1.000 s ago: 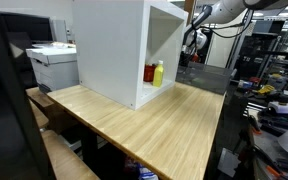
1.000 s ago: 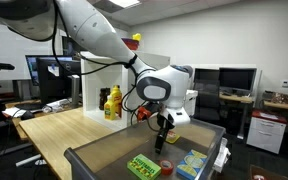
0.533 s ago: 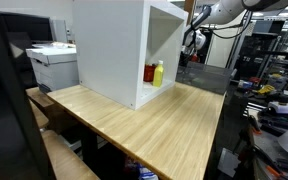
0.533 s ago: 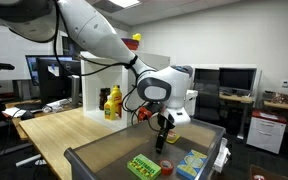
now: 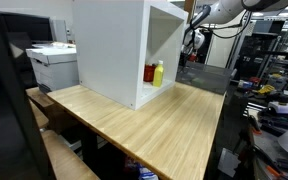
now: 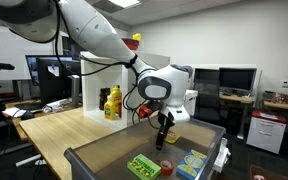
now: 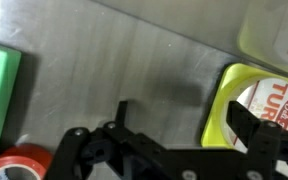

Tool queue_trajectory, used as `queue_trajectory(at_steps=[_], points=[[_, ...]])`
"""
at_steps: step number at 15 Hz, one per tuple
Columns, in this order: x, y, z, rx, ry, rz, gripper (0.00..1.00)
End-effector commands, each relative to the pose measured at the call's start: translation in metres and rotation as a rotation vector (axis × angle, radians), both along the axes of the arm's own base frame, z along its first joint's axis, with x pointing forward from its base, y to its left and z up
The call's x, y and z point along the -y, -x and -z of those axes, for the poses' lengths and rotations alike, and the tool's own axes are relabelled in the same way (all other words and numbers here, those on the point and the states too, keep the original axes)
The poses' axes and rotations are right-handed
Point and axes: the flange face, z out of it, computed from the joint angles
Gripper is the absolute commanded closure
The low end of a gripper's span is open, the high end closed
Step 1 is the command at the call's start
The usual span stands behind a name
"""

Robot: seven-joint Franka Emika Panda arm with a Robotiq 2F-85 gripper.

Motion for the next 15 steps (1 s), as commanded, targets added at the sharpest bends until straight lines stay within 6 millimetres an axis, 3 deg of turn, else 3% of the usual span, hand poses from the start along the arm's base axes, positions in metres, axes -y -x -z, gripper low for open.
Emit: queue_trajectory(at_steps=[1, 9, 15], points=[[0.005, -0.003, 0.0, -0.015, 0.007, 0.044, 0.0], [0.017, -0.003, 0.004, -0.024, 0.015, 0.091, 0.0], [0.015, -0.008, 0.006, -0.024, 0.024, 0.081, 0.0]])
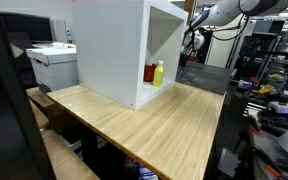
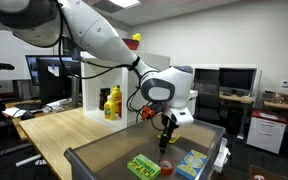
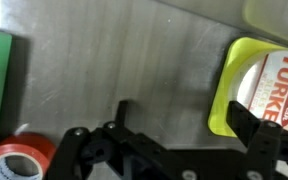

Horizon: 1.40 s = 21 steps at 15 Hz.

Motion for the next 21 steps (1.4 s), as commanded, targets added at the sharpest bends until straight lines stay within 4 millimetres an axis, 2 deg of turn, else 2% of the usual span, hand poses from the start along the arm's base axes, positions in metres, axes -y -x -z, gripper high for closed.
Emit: queue_trajectory(at_steps=[1, 12, 16, 21], points=[[-0.002, -0.004, 0.003, -0.018, 0.005, 0.013, 0.0], [0.001, 0.004, 0.011, -0.064, 0.013, 0.048, 0.0], [-0.003, 0.003, 0.016, -0.08, 0.014, 0.036, 0.0], [-0.01, -0.002, 0.012, -0.073, 0.007, 0.015, 0.0]])
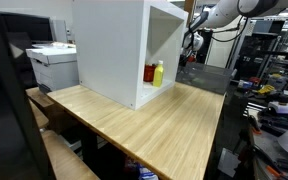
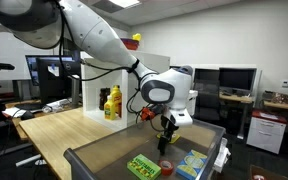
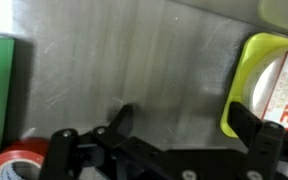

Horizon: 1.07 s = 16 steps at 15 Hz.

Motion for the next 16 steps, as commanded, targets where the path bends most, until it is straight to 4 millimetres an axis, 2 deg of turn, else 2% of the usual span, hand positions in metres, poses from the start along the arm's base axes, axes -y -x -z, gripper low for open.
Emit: queue_trajectory(at_steps=[1, 16], points=[[-0.009, -0.003, 0.003, -0.03, -0.012, -0.012, 0.0], [-0.026, -0.017, -0.009, -0.002, -0.008, -0.06, 0.0]])
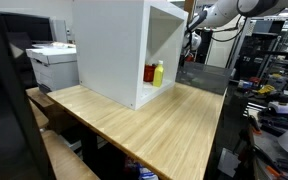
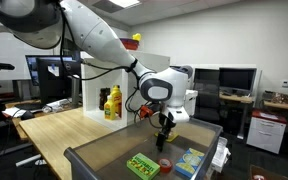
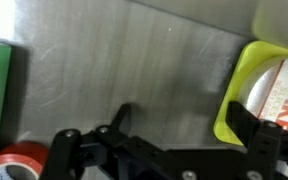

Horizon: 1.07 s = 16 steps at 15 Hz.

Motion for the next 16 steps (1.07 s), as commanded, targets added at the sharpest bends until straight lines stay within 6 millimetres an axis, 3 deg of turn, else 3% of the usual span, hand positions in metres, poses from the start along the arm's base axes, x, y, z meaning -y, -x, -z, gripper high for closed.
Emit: queue_trajectory(at_steps=[1, 16], points=[[-0.009, -0.006, -0.008, 0.013, -0.011, -0.017, 0.0], [-0.01, -0.011, -0.037, 0.069, -0.053, -0.011, 0.0]])
